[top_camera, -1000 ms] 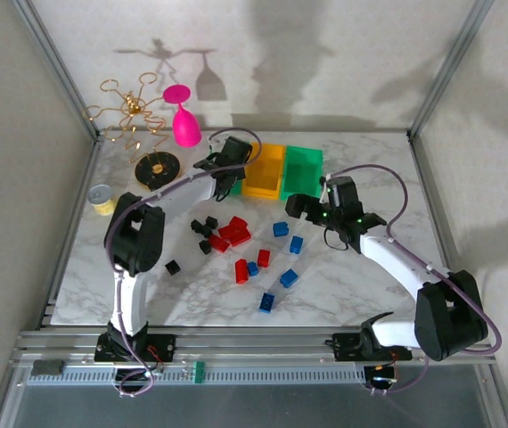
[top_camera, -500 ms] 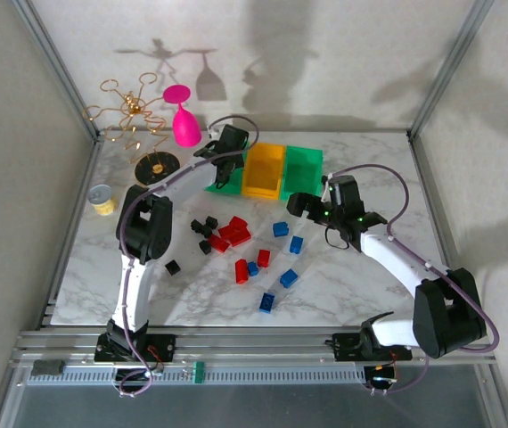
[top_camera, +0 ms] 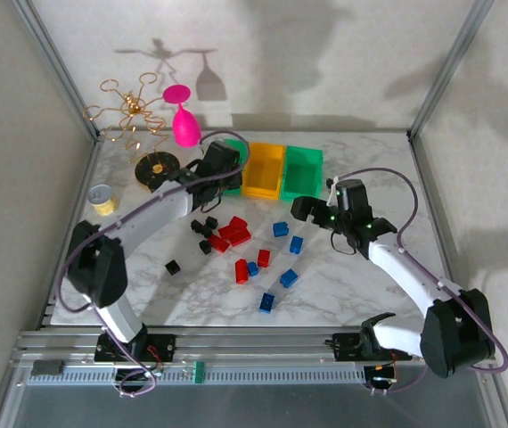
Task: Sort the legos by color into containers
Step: Place the lego in the container, then pick up the lego from the center of the table.
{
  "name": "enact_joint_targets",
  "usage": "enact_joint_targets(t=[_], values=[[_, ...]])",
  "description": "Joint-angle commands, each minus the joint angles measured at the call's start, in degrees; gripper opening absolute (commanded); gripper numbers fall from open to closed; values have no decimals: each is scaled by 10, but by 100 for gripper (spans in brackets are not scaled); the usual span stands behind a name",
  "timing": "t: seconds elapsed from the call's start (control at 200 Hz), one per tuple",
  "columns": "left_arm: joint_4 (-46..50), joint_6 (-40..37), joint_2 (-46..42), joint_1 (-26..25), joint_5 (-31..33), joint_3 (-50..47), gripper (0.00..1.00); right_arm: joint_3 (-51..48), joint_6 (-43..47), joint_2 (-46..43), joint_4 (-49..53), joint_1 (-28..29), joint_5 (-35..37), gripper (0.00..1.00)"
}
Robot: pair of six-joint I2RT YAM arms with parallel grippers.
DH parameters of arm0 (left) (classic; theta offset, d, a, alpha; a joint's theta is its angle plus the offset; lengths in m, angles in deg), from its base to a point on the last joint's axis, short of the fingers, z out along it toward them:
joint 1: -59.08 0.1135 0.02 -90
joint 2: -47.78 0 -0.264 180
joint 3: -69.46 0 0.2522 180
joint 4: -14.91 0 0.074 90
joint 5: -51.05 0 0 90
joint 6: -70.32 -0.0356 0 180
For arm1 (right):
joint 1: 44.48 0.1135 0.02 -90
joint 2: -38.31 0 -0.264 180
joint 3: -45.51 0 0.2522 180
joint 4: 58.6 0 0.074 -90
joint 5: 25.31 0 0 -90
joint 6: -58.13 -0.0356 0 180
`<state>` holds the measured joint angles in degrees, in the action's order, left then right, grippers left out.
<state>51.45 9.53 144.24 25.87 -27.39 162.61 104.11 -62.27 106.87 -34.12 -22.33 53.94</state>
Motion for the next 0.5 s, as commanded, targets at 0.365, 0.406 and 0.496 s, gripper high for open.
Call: enact_joint_targets(t=[0.365,0.406,0.496], values=[[-68,-39,-28,-145,-46,-110,64,-87,-21,-91,101,-29,-6,99],[-79,-64,-20,-149,-49,-110,64,-93,-23,-98,104,-41,-14,99],[-112,-120,-7,-150,-55,-116,65,-109,-24,-116,97,-76,-51,99]])
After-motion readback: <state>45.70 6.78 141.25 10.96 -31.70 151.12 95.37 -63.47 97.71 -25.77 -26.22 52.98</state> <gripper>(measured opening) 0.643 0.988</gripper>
